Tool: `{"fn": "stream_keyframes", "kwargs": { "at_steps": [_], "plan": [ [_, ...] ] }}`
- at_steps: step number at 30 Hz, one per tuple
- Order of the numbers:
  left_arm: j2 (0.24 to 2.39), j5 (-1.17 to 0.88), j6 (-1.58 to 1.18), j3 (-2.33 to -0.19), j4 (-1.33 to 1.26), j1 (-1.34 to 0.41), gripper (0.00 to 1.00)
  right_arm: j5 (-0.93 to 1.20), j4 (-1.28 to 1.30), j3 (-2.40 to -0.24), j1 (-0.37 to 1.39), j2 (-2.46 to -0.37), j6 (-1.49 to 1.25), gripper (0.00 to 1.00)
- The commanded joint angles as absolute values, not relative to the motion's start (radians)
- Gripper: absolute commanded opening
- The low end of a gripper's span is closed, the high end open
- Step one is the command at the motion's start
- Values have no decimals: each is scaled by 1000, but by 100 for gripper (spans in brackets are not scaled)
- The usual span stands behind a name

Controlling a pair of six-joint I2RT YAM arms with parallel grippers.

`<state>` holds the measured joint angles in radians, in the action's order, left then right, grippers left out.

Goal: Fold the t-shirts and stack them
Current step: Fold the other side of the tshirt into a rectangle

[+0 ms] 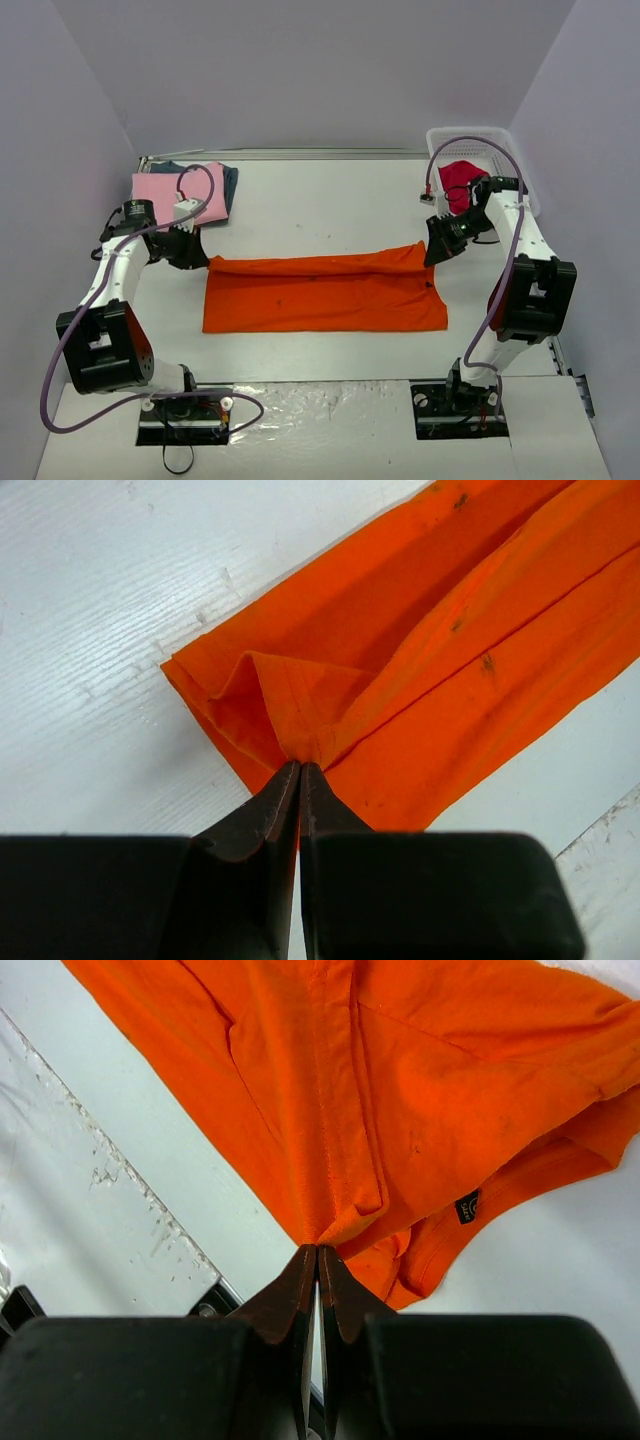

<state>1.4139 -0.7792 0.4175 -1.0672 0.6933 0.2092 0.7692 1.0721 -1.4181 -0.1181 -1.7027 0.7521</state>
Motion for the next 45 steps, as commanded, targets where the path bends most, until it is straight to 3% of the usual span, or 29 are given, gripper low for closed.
{"fn": "stream_keyframes", "kwargs": {
  "at_steps": [1, 13, 15, 16, 21, 27, 34, 45],
  "plan": [
    [1362, -776, 477, -1068, 730, 216, 2, 750, 1149, -1391, -120, -1651, 793, 0],
    [1342, -785, 624, -1031, 796, 216, 6, 707, 1184, -1345, -109, -1678, 845, 0],
    [1345, -817, 716, -1037, 863, 215, 21, 697, 1184, -1324, -95, -1689, 851, 11],
    [1348, -846, 855, -1051, 978, 215, 34, 678, 1184, -1315, -88, -1698, 853, 24],
    [1385, -842, 1071, -1077, 1152, 215, 42, 667, 1184, -1321, -54, -1724, 858, 45],
    [1433, -900, 988, -1187, 1141, 215, 43, 706, 1184, -1449, -41, -1793, 841, 44],
    [1502, -899, 600, -1264, 881, 215, 43, 759, 1184, -1641, 86, -2023, 844, 42],
    [1497, -887, 531, -1238, 824, 216, 43, 796, 1184, -1804, 176, -2226, 847, 40]
  ]
}}
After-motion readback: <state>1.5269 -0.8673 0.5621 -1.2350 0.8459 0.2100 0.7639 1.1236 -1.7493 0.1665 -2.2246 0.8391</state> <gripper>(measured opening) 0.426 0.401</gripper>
